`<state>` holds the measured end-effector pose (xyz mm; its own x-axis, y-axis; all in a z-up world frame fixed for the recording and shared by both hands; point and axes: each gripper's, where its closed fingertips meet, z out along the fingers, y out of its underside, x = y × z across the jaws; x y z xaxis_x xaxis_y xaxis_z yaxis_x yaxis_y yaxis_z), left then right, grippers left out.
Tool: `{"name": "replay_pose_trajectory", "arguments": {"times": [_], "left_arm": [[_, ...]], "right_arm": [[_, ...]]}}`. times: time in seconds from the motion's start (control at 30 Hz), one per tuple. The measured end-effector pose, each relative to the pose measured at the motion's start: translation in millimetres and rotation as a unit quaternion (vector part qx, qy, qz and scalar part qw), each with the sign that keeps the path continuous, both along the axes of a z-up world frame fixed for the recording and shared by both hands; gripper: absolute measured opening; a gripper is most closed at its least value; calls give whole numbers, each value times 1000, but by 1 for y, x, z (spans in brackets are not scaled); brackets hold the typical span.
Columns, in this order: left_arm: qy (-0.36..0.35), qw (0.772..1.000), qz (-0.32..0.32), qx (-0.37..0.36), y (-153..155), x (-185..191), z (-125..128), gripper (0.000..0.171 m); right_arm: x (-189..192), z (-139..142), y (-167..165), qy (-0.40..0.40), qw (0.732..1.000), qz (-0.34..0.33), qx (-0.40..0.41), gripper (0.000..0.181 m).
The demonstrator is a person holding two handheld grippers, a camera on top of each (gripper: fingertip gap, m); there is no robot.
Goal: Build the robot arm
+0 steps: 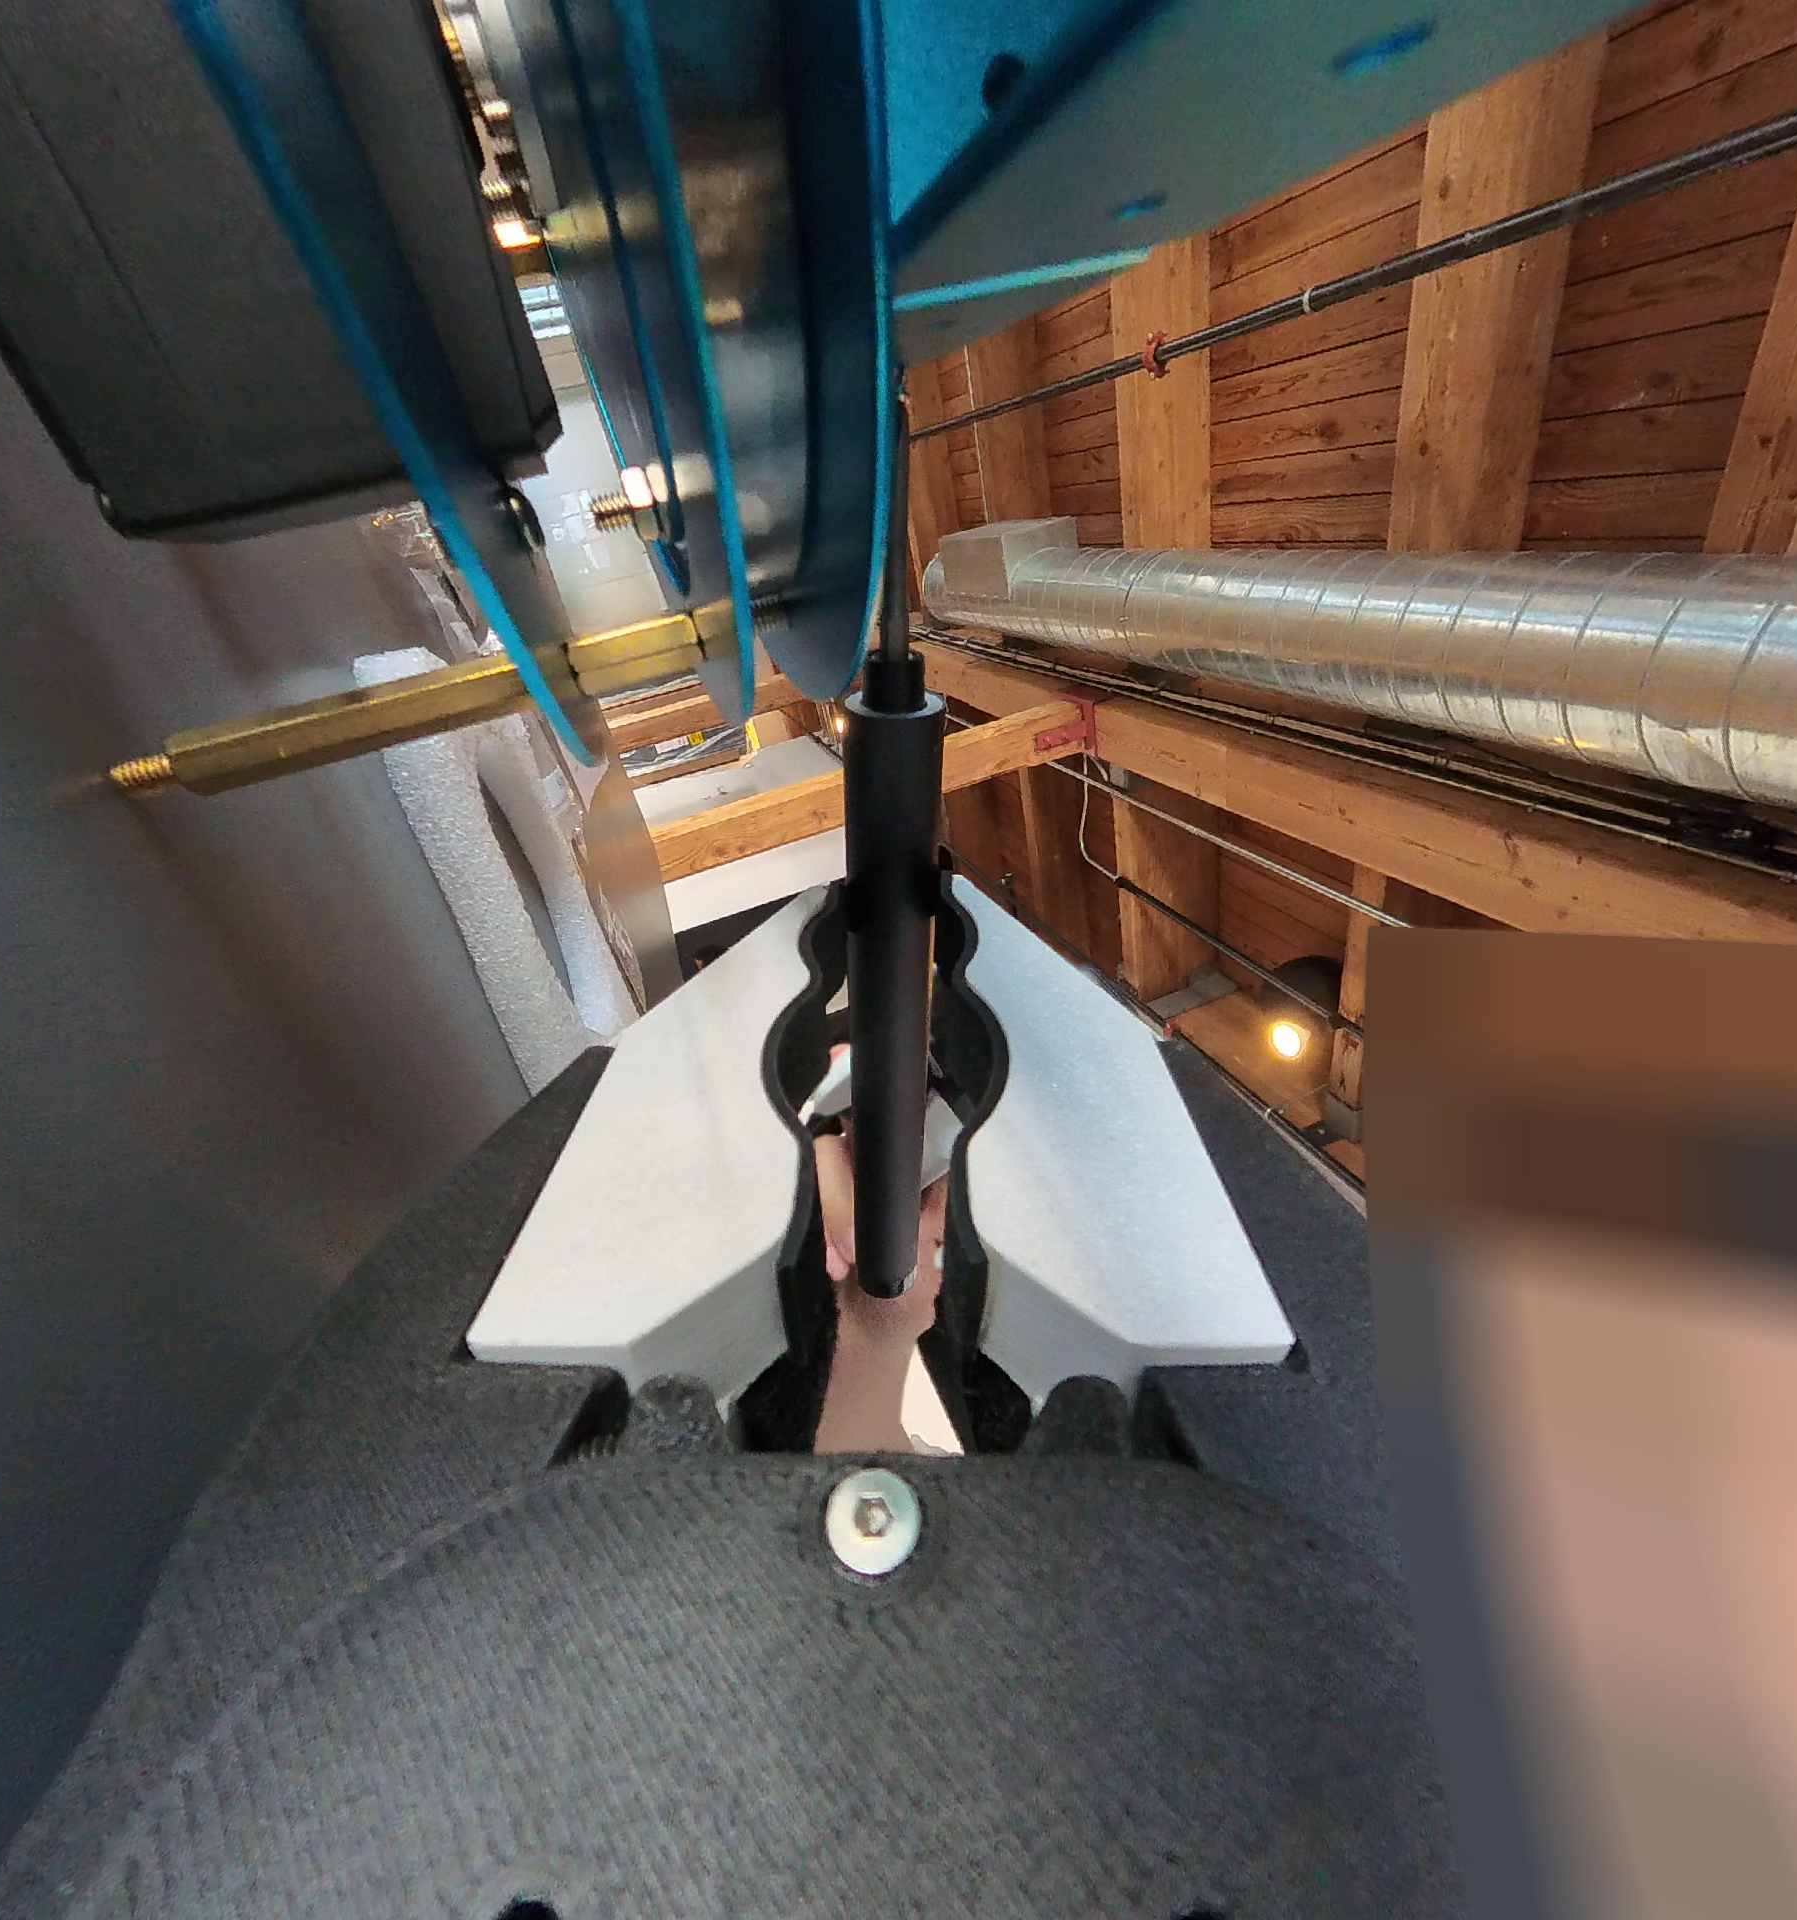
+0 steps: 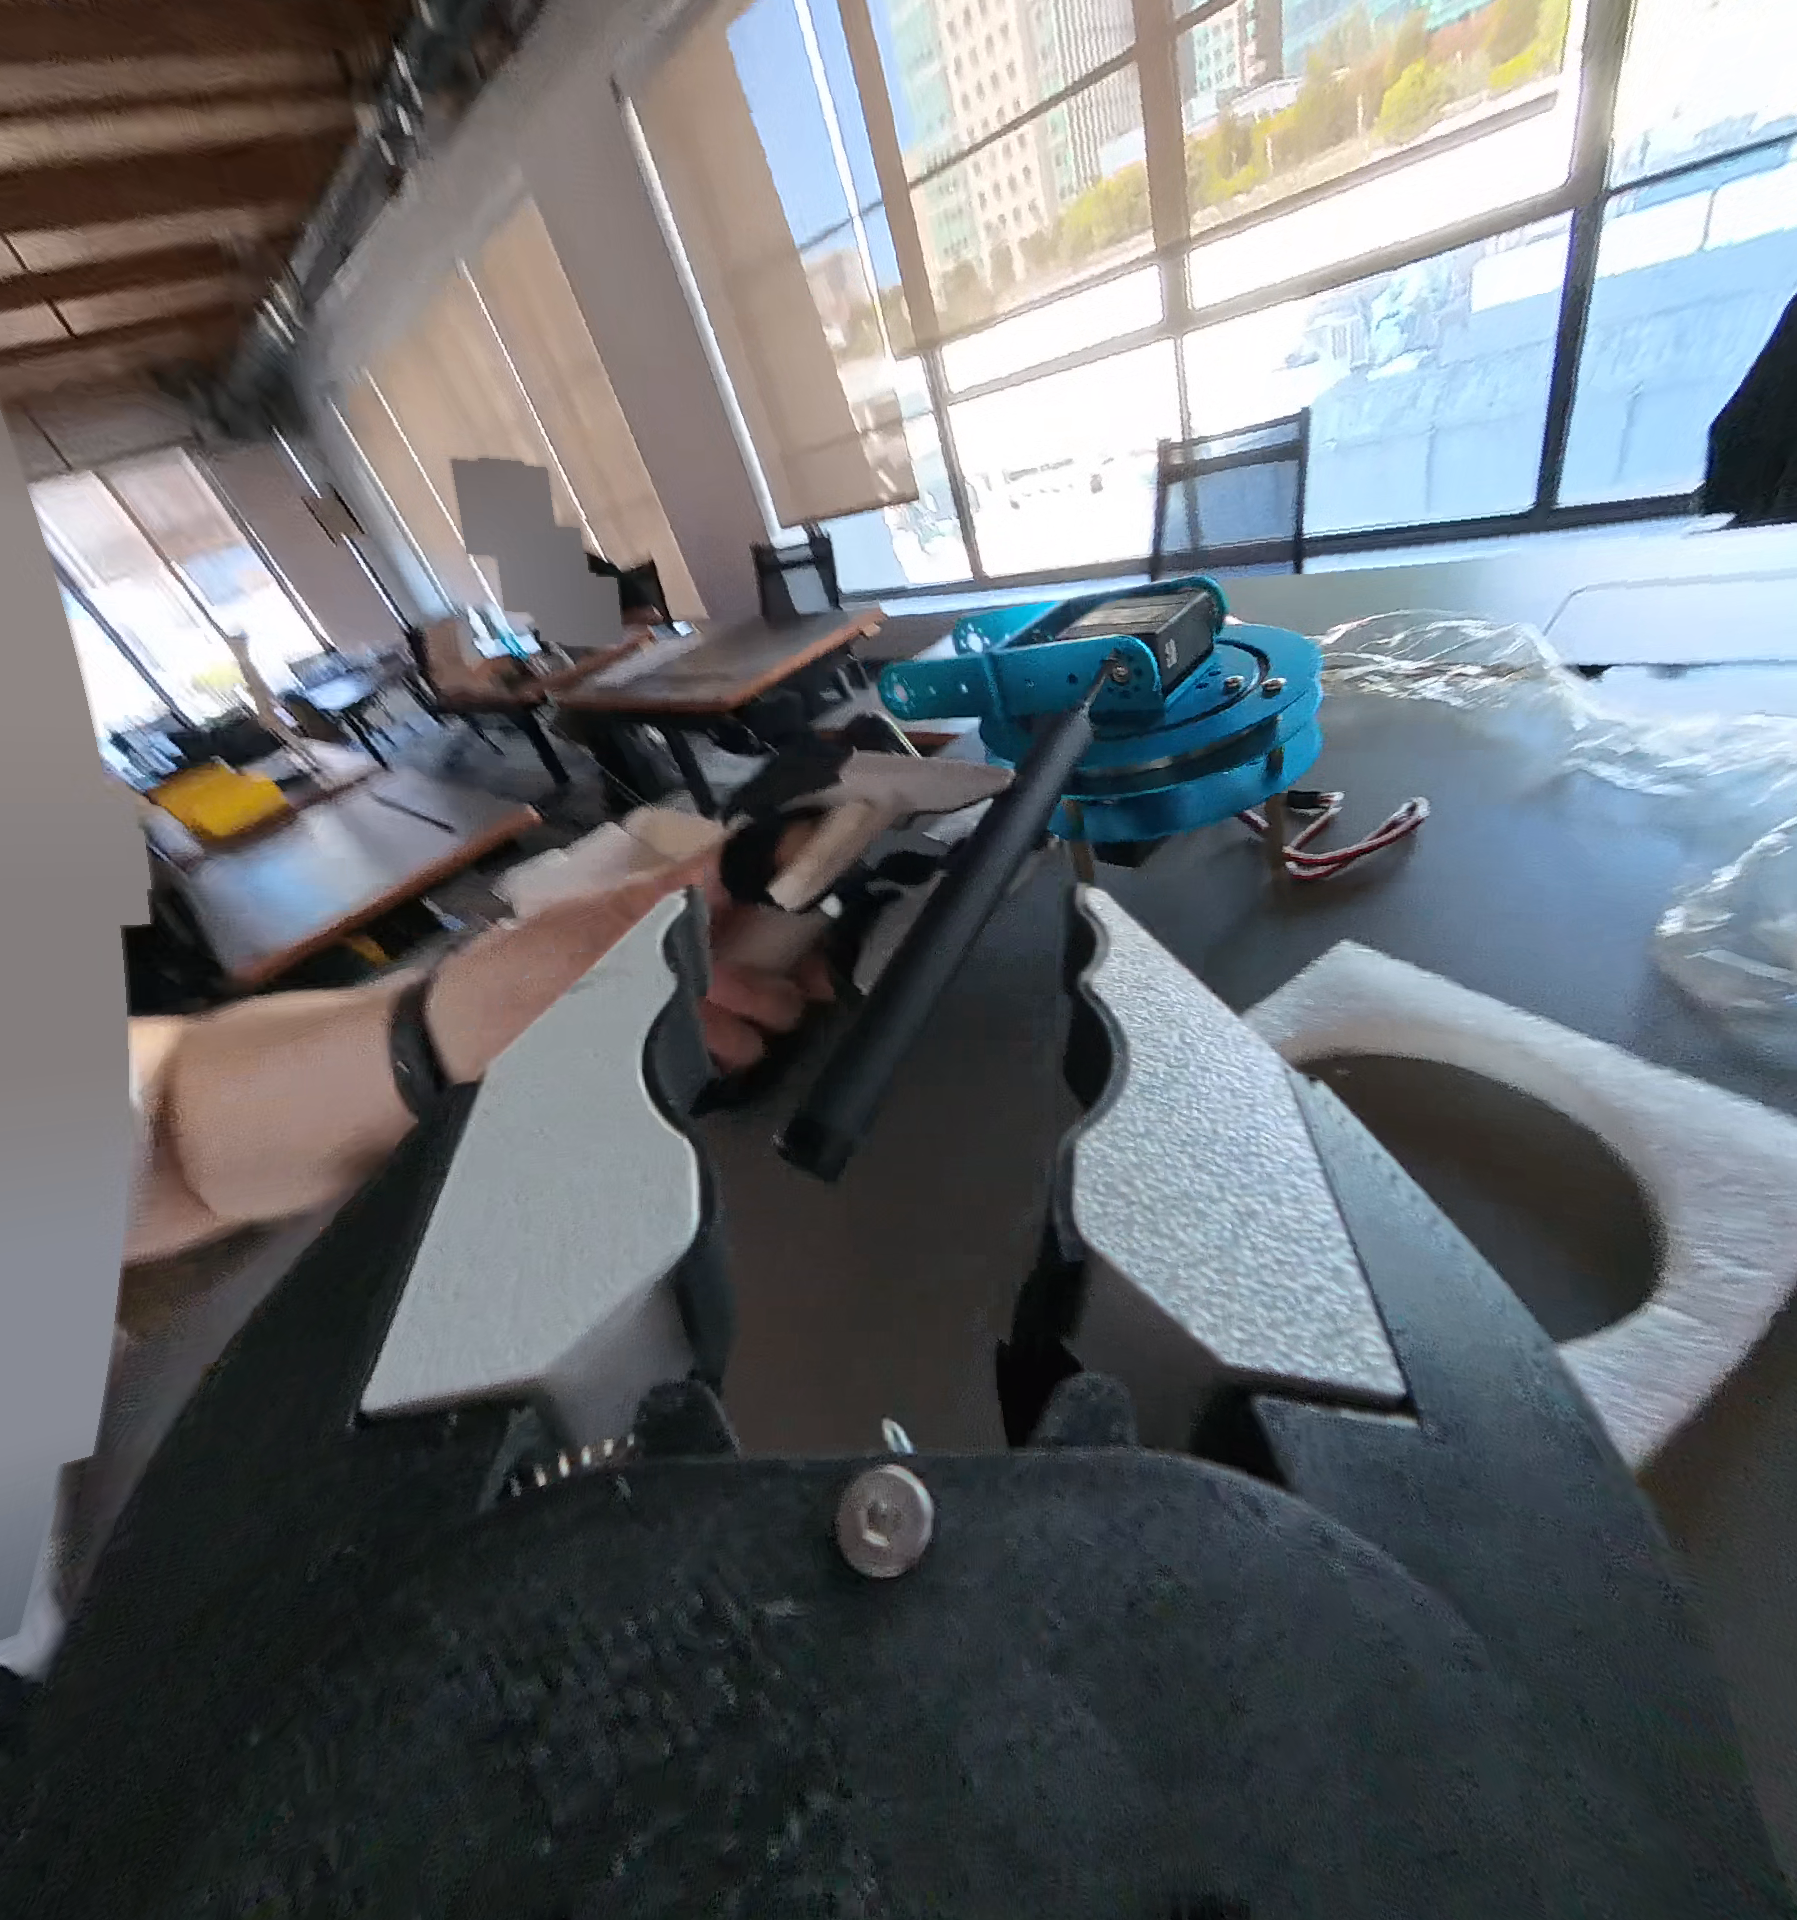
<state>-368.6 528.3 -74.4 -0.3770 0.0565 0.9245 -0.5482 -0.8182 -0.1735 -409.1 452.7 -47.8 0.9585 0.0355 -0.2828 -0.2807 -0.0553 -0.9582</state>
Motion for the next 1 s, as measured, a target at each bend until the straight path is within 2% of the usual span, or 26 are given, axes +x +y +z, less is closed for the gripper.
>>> {"name": "replay_pose_trajectory", "arguments": {"times": [0.13, 0.23, 0.33, 0.47, 0.57, 0.63, 0.7, 0.83, 1.0], "left_arm": [[1, 1000, 0, -1, 0, 0, 0, 15], [1, 1000, 0, 0, 0, 0, 0, 15], [1, 1000, 0, 1, 0, 0, -1, 15], [1, 1000, 1, 3, 0, 0, -1, 15], [1, 1000, 1, 4, 0, 0, -1, 14], [2, 1000, 1, 5, 0, 0, -2, 14], [1, 1000, 1, 5, 0, 0, -2, 15], [1, 1000, 1, 6, 0, 0, -2, 15], [2, 1000, 1, 7, -1, 0, -2, 15]], "right_arm": [[-12, -10, -7, -167, 985, -11, -35, 78], [-16, -26, -9, -284, 954, -25, -88, 74], [-22, -40, -5, -300, 945, -27, -123, 65], [-24, -43, 1, -223, 966, -29, -129, 60], [-23, -34, 6, -97, 989, -9, -113, 57], [-14, -32, 10, -7, 992, -1, -125, 56], [-12, -35, 15, 71, 987, 29, -144, 56], [-21, -49, 23, 198, 959, 94, -178, 53], [-30, -52, 30, 262, 943, 128, -163, 36]]}}
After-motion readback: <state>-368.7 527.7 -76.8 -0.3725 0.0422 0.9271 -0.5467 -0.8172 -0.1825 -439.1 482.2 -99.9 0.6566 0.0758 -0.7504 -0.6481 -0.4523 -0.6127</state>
